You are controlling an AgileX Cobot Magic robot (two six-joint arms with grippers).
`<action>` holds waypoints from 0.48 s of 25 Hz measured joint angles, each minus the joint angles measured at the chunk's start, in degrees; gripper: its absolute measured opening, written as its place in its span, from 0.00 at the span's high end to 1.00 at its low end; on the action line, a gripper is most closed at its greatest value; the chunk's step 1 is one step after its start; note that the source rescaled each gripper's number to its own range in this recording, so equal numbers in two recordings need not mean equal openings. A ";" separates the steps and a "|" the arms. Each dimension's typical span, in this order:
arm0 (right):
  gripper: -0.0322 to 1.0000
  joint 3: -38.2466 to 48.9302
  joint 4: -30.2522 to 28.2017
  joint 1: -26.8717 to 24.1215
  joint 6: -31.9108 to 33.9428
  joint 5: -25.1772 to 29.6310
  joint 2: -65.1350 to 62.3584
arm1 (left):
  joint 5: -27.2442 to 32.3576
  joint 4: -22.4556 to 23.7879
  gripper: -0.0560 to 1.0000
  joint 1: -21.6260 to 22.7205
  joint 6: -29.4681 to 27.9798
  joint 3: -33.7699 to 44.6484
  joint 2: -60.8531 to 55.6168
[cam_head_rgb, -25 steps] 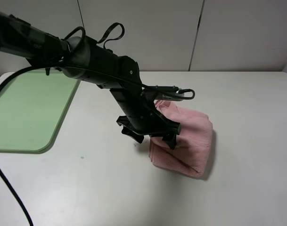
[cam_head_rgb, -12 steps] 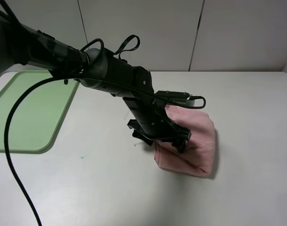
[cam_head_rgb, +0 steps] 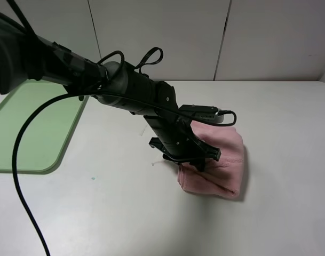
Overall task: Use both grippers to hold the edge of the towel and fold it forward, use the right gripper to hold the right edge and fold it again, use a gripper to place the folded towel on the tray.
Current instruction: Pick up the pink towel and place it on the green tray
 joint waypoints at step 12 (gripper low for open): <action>0.00 0.00 -0.17 0.00 0.00 0.00 0.00 | -0.43 -0.72 0.71 0.00 3.67 0.05 0.39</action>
